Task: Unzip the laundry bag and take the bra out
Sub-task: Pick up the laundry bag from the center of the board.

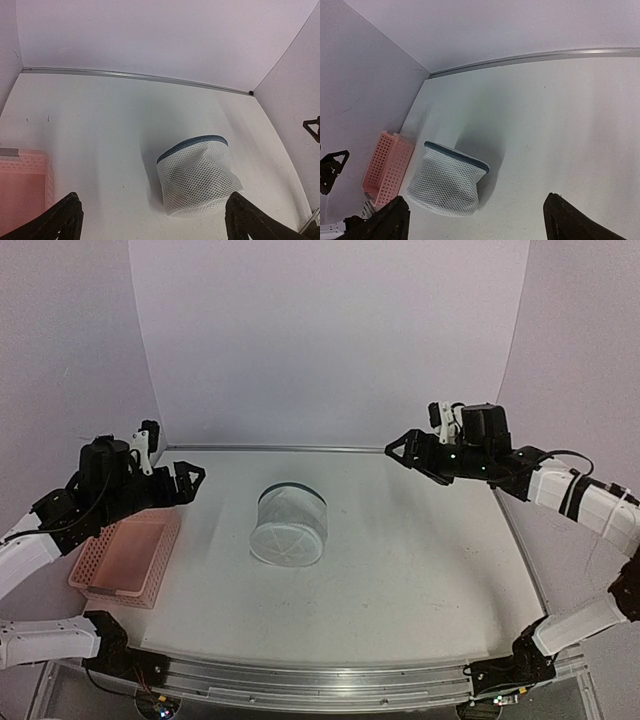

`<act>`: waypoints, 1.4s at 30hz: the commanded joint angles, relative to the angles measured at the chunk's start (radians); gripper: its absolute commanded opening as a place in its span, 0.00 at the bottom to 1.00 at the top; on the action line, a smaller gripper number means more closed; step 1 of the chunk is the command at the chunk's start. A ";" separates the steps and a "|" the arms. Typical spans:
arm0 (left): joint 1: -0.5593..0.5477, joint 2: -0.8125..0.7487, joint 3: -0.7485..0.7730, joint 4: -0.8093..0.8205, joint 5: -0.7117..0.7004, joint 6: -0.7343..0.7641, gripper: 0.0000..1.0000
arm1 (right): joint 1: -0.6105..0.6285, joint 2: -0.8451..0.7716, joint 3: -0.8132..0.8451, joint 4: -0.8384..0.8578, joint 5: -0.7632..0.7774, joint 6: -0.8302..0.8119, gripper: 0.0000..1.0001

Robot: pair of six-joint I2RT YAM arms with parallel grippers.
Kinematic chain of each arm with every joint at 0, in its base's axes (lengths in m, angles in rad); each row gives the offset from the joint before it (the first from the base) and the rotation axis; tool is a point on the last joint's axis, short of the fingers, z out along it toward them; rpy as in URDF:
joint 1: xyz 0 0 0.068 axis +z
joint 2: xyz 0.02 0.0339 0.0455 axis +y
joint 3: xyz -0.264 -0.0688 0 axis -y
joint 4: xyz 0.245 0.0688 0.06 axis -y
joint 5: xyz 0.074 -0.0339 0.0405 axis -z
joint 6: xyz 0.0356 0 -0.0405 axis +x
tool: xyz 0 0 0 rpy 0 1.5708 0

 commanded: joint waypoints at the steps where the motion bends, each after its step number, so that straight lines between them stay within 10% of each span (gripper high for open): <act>1: -0.005 -0.022 0.014 -0.005 -0.029 0.001 1.00 | 0.022 0.059 0.049 0.085 -0.059 0.206 0.92; 10: -0.005 0.011 0.027 -0.012 -0.019 0.003 1.00 | 0.106 0.253 0.124 0.193 -0.065 0.367 0.91; 42: -0.004 0.041 0.016 -0.050 0.022 -0.011 1.00 | 0.148 0.819 0.652 -0.062 -0.389 -0.625 0.78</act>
